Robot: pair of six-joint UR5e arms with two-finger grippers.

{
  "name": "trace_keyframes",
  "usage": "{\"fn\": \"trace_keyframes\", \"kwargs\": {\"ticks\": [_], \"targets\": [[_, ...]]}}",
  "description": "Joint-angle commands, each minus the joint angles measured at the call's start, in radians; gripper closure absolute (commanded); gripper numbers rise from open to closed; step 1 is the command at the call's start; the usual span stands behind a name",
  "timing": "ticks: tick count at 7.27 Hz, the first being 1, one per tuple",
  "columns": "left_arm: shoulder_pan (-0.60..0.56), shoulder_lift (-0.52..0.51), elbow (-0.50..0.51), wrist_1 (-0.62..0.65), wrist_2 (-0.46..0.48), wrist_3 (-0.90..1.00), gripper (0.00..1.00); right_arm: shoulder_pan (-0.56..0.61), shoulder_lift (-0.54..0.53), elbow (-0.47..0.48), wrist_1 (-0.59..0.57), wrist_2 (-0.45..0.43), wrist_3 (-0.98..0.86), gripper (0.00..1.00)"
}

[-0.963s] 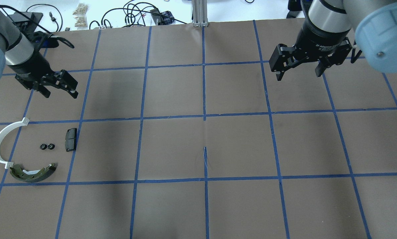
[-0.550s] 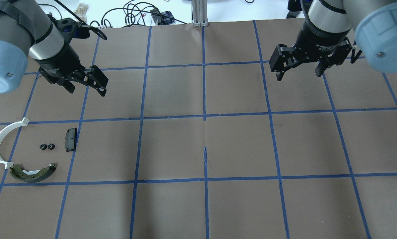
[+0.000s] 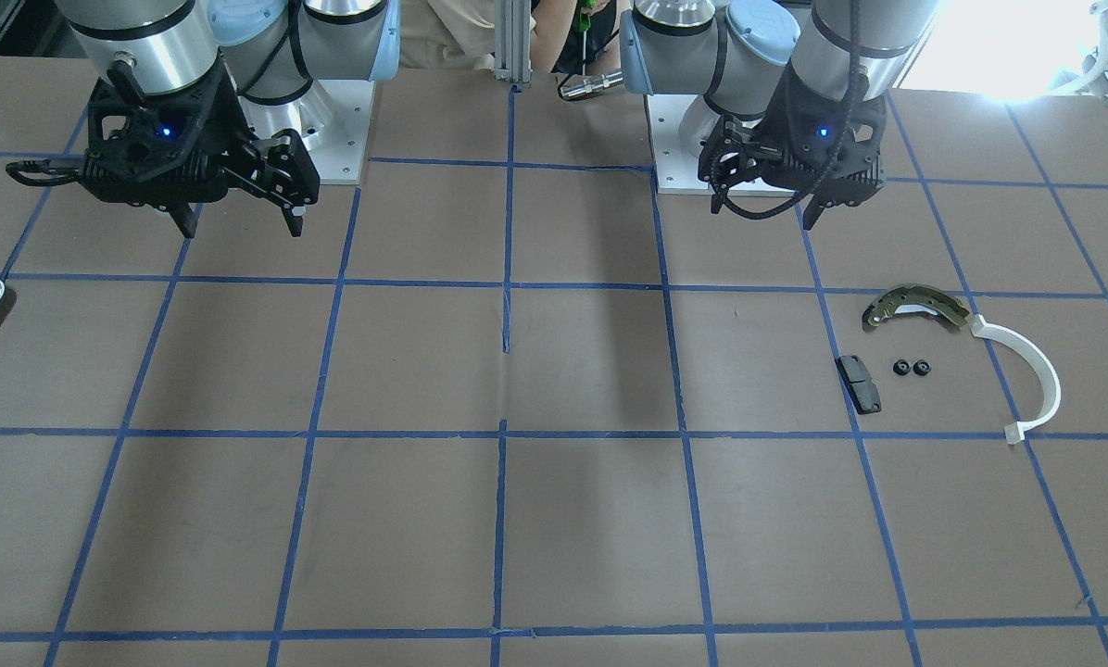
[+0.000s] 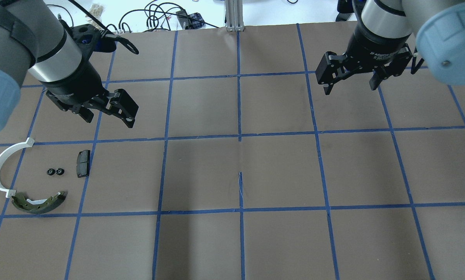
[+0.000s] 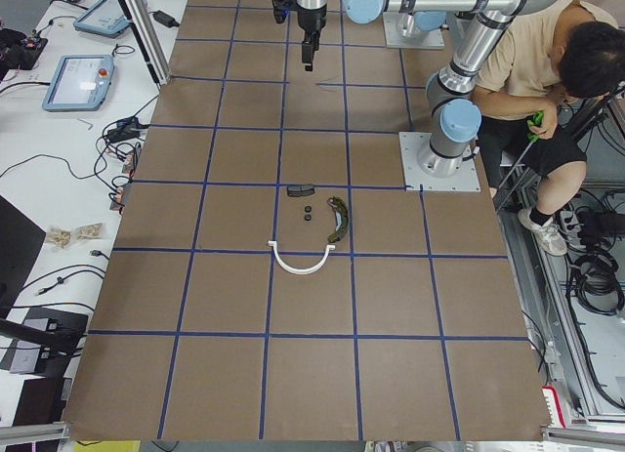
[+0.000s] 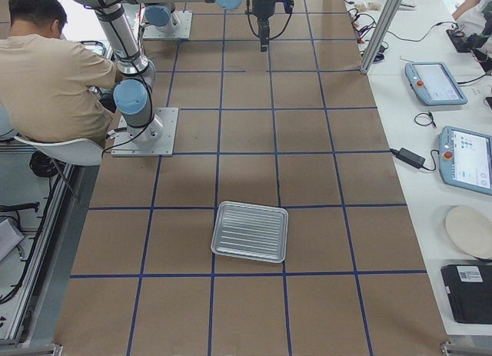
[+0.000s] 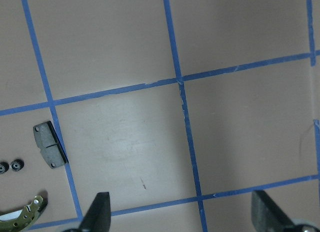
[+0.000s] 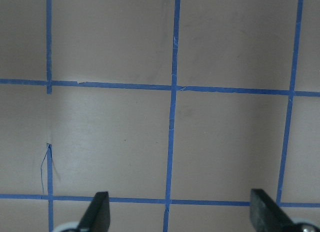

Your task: Place bearing gear from tray to pile

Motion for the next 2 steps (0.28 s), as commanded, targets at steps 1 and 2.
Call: {"fn": "trace_keyframes", "kwargs": {"ticks": [1,2], "targets": [[-0.001,0.000,-0.001,-0.008,-0.006,-0.001,0.00,0.000,0.000,0.000,0.000,0.001,0.002,0.00],[-0.001,0.005,0.000,-0.008,-0.007,-0.001,0.00,0.000,0.000,0.000,0.000,0.000,0.002,0.00]]}}
